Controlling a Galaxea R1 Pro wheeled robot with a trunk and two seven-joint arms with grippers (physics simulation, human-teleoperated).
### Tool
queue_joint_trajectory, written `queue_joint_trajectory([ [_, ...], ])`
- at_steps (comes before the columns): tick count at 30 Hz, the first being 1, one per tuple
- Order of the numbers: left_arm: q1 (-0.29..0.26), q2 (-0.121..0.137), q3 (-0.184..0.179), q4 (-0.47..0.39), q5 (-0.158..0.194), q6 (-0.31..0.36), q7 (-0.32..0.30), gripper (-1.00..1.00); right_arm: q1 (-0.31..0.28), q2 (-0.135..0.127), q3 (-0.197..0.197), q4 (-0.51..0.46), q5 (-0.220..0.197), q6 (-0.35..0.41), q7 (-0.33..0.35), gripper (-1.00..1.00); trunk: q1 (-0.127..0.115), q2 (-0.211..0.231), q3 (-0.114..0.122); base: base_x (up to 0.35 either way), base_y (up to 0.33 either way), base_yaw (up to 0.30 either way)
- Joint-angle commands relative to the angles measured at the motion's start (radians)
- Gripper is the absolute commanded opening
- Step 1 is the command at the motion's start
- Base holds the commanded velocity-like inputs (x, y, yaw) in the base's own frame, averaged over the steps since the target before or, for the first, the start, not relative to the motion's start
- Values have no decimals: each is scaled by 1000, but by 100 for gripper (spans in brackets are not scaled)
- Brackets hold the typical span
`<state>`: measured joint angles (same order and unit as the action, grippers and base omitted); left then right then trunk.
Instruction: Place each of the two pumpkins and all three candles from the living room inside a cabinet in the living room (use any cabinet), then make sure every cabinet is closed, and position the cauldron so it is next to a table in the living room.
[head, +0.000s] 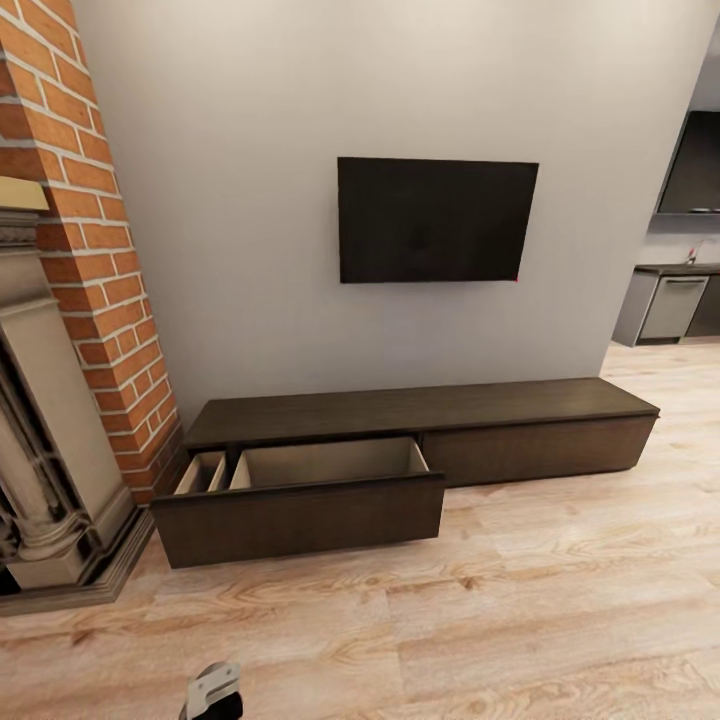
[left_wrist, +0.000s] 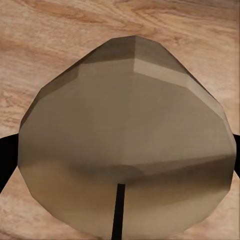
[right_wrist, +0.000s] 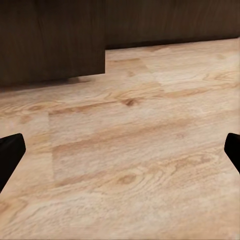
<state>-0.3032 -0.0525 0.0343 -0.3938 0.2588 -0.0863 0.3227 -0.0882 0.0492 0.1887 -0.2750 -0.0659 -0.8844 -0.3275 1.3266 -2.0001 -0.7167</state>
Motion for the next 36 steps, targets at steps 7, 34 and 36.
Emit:
queue_joint_trajectory([
  [7,-1,-9,-100,-110,6,41,-1,-100,-8,-57,-13,-89,-20,1,-48,100,0,0,-1,0,0,0],
  [34,-833,-122,-133,10,38,1109,18,-100,-487,-210,-96,-828,-584,877,-121,100,0,0,-1,0,0,0],
  [36,-841,-122,-127,19,39,1108,18,-100,-387,-209,-96,-1024,-584,934,-143,100,0,0,-1,0,0,0],
])
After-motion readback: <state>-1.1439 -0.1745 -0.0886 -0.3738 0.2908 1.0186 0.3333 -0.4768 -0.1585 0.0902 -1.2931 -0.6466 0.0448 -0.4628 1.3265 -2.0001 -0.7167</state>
